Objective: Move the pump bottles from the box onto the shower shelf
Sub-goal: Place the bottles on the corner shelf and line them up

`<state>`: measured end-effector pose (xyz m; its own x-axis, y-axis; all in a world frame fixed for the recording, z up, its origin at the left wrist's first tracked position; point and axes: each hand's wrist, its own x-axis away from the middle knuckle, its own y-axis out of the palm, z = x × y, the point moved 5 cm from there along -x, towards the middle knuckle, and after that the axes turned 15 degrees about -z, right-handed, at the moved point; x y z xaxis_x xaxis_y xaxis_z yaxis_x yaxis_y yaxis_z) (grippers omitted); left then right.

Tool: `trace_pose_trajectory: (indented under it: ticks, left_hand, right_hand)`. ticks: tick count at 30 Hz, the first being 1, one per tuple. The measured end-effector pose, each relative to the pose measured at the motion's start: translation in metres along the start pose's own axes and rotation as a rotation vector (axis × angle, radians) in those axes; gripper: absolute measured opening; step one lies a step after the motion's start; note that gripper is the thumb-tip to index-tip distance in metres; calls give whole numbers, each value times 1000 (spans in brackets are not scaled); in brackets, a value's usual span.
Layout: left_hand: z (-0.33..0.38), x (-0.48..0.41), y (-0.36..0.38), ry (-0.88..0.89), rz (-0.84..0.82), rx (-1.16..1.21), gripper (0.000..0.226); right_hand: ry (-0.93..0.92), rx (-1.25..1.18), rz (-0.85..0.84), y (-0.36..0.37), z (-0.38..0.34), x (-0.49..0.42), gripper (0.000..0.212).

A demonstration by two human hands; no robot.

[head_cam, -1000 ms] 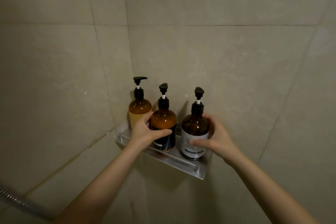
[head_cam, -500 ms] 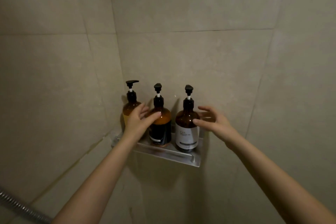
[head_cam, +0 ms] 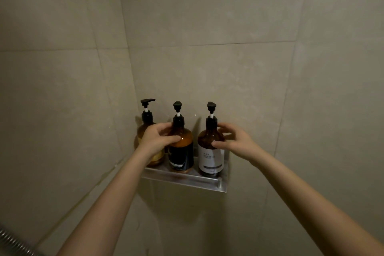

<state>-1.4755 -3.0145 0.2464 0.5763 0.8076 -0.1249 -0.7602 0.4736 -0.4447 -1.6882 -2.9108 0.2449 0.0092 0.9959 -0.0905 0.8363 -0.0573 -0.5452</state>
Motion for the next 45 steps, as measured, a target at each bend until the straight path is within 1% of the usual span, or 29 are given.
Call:
trace_pose_trajectory:
  ticks: [3,6,8,11,16,19,22,25,31,36,40,42,44,45]
  left_hand:
    - [0,-3,-1,-14,67,-64,65]
    - [0,-1,0,-10,153,-141,67]
    - [2,0,0,-5,173,-173,69]
    - [6,-3,-2,-19,145,-195,68]
    - [7,-3,-3,-14,93,-57,60]
    - [1,-1,-3,-34,120,-64,58]
    - [1,-1,-1,-7,166,-83,58]
    - [1,0,0,4,185,-108,57]
    - [0,-3,-3,16,171,-88,53]
    - [-2,-4,-5,32,155,-97,51]
    - [1,1,-2,48,150,-114,45]
    - [5,9,-5,82,232,-129,34]
    - [6,23,-18,109,423,-111,22]
    - [5,31,-27,122,527,-93,19]
  right_hand:
    - [14,7,-18,1,1,-1,59]
    - [17,18,-15,0,1,1,61]
    - [15,22,-15,0,0,1,62]
    - [24,38,-31,0,-1,-1,62]
    - [16,65,-46,-3,-9,-1,62]
    - [13,91,-35,-2,-9,-1,58]
    - [24,90,-12,0,-10,-1,56]
    - [14,116,-24,1,-14,0,54]
    - [21,126,-37,2,-13,-1,53]
    - [27,123,-67,3,-16,-3,47]
    - [39,138,-51,2,-14,-2,52]
    - [35,135,-48,2,-12,-3,54]
    - [37,128,-38,2,-9,-4,56]
    - [35,124,-33,2,-8,-4,57]
